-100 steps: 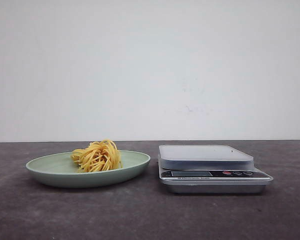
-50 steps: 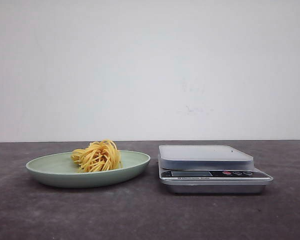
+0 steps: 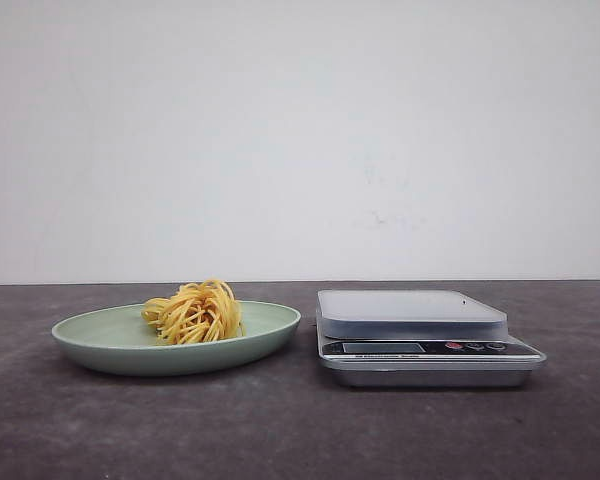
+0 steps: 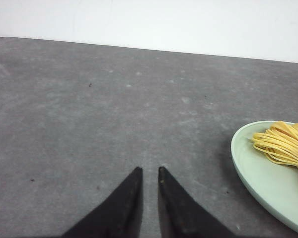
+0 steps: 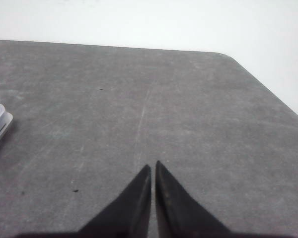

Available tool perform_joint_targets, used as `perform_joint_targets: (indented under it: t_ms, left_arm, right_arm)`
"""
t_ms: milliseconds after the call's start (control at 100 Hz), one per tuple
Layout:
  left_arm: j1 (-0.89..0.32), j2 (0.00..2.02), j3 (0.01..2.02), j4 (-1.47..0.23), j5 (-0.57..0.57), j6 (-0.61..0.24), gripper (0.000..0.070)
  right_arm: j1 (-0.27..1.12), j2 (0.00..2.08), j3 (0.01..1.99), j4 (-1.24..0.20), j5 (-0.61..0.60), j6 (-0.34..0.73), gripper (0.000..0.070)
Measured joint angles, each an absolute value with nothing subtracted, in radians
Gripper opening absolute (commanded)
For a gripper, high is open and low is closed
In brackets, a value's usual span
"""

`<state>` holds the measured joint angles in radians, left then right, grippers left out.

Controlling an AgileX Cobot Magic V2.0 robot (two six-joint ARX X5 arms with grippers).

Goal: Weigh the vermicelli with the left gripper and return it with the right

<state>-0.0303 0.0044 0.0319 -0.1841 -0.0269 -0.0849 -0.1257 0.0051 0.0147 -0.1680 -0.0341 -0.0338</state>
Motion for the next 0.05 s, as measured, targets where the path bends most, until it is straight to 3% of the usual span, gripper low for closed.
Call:
perform_joint_targets:
  t_ms: [50]
  left_arm:
    - [-0.03,0.004,0.032,-0.184,-0.027,-0.085,0.0012]
  right_arm:
    - [-0.126,0.005,0.015,-0.168,-0.034,-0.033,0.0007]
